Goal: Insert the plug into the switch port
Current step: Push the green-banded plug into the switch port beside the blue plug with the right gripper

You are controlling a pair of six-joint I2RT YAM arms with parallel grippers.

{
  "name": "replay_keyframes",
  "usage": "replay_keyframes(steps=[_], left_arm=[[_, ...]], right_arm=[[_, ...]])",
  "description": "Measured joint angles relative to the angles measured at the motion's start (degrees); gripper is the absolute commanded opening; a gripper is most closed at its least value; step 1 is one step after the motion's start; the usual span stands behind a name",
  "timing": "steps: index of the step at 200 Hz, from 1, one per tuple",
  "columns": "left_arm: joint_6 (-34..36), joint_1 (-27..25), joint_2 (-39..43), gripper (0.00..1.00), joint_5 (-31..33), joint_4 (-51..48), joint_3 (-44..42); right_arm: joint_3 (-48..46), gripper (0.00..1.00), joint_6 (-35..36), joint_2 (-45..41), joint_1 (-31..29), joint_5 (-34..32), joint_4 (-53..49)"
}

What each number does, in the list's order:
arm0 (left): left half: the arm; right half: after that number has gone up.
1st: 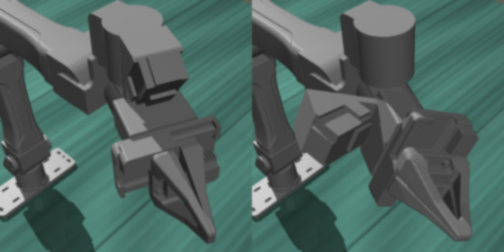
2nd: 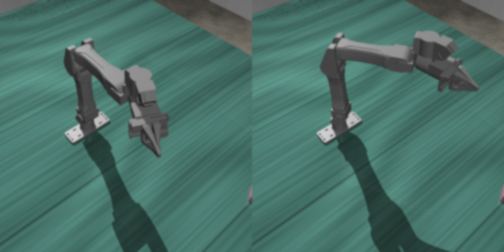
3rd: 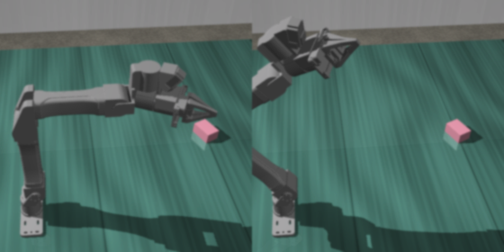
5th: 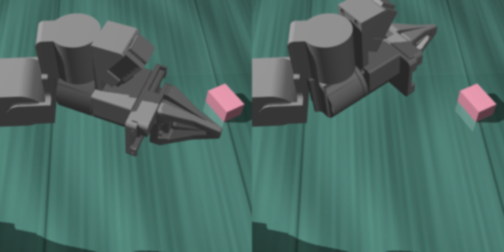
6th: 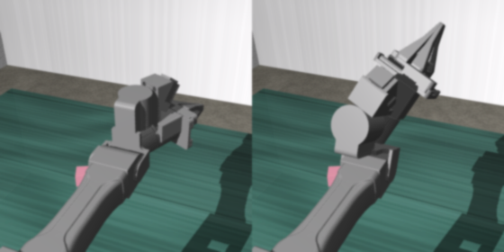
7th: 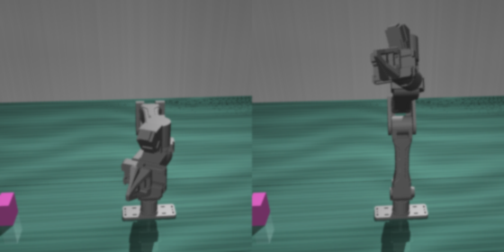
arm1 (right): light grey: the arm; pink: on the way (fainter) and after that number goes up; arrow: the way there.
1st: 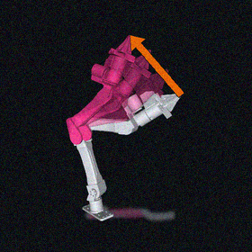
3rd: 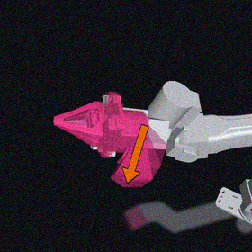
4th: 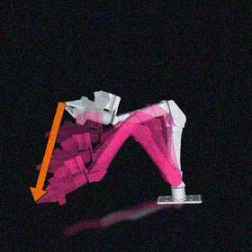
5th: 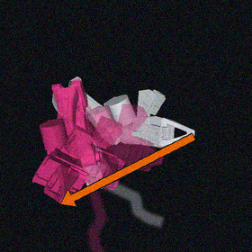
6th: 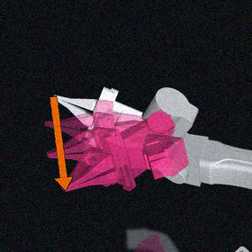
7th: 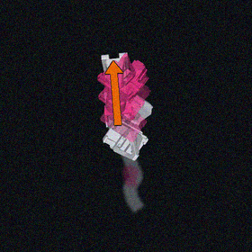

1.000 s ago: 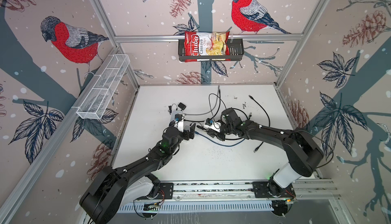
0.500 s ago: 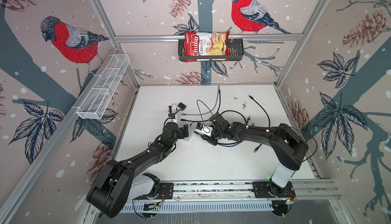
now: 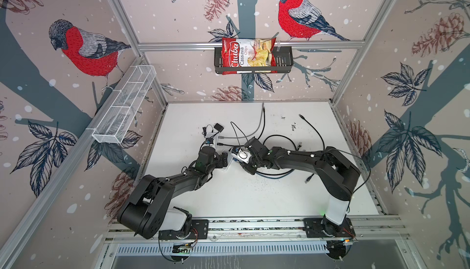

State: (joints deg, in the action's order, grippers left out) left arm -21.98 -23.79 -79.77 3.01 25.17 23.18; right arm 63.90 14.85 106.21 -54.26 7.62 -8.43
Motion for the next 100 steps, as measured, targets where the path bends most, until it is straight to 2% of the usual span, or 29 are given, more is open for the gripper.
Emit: replay_keyframes(steps=[52,100], left_arm=[[1.03,0.07,-4.94,0.74,-2.32,3.91,0.66],[1.01,0.07,-7.17,0.64,-3.69,2.32,3.98]], right_arm=[[1.42,0.00,-1.20,1.86,-1.05,-0.92,-1.42],[3.37,0.00,-1.27,3.48,-1.57,-0.39,-2.75]])
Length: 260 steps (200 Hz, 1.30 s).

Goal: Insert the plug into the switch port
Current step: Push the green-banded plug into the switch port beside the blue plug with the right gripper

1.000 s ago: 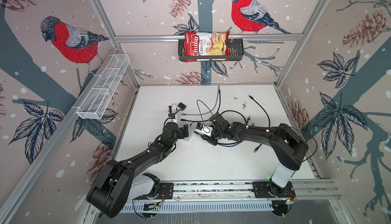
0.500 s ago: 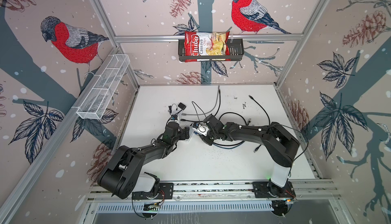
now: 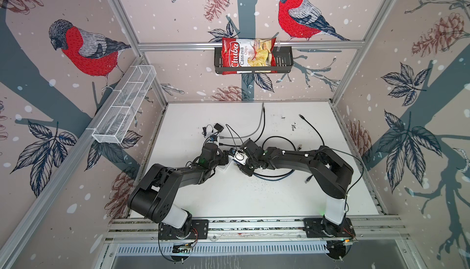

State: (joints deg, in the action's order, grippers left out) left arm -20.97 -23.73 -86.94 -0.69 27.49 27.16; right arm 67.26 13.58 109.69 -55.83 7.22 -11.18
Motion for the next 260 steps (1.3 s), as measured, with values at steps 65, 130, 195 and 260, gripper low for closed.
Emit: replay_keyframes(steps=[65,130,195,260], left_arm=[[-3.08,0.07,0.74,0.62,-0.55,-0.37,-2.38],[-5.16,3.02,3.39,0.63,-5.35,3.48,-5.25],[-6.62,3.15,2.08,0.61,-8.33,6.47,-6.03],[-7.74,3.15,-0.13,0.57,-9.09,7.82,-6.27]], right_arm=[[-0.02,0.00,-1.53,0.63,-0.02,0.76,0.85],[-3.13,0.01,-1.57,-1.55,0.96,3.74,3.85],[0.15,0.01,-1.53,0.55,0.81,4.59,2.78],[1.70,0.00,-1.92,3.19,0.59,4.48,1.07]])
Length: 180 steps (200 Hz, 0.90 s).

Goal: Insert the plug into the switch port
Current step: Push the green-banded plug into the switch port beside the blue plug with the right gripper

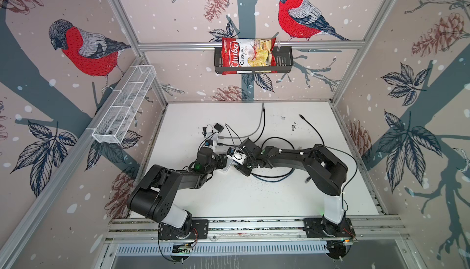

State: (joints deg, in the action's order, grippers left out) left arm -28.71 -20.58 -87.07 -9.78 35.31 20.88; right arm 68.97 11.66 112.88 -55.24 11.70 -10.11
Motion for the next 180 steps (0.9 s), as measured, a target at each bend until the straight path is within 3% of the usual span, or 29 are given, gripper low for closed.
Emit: replay_keyframes(steps=[119,180], left_arm=[[0.22,0.11,-2.73,0.54,-2.36,2.84,0.63],[1.22,0.13,-3.56,0.53,-3.30,2.80,1.42]], right_arm=[[2.27,0.01,-1.33,1.64,-0.33,-2.27,-0.87],[3.45,0.00,-0.85,2.05,-1.95,-7.37,-0.96]])
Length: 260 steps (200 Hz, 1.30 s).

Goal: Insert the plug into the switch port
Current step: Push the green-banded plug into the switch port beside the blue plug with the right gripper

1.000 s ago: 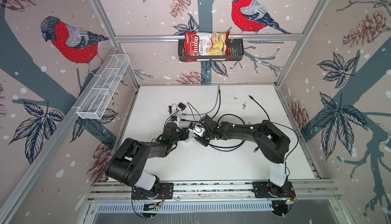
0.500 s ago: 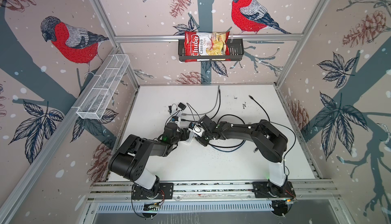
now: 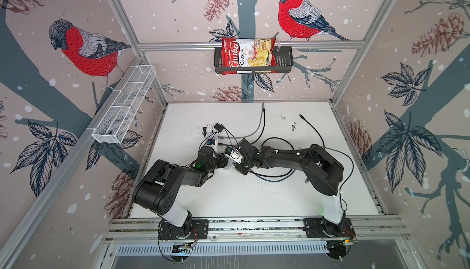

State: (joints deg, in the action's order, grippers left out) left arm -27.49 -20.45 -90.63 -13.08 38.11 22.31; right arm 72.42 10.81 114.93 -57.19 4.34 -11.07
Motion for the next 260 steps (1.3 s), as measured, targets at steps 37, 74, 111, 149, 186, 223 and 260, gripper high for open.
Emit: replay_keyframes(steps=[37,74,111,149,186,223,260], left_arm=[[0.59,0.15,-0.15,0.53,0.13,-0.72,0.50],[1.07,0.28,-0.92,0.52,0.00,-0.13,0.81],[1.36,0.37,-1.79,0.50,-0.20,2.54,0.04],[1.68,0.37,-2.32,0.49,-0.33,4.85,-0.76],[2.56,0.35,-2.78,0.49,-0.26,5.62,-0.83],[3.48,0.35,-3.80,0.49,-0.09,7.37,-0.87],[3.78,0.35,-4.74,0.49,0.13,9.29,-0.96]], right_arm=[[0.85,0.01,1.31,0.70,-0.70,-1.73,-0.15],[1.01,0.01,1.66,0.94,-1.29,-2.95,0.09],[1.92,0.01,1.40,1.27,-1.29,-2.95,-0.46],[3.52,0.00,1.70,1.60,-1.29,-2.84,-2.03],[6.21,0.01,2.82,2.62,-1.27,-2.86,-4.92],[7.37,0.01,2.93,3.65,-1.25,-2.86,-5.68],[6.86,0.02,2.93,3.93,-1.14,-2.89,-4.46]])
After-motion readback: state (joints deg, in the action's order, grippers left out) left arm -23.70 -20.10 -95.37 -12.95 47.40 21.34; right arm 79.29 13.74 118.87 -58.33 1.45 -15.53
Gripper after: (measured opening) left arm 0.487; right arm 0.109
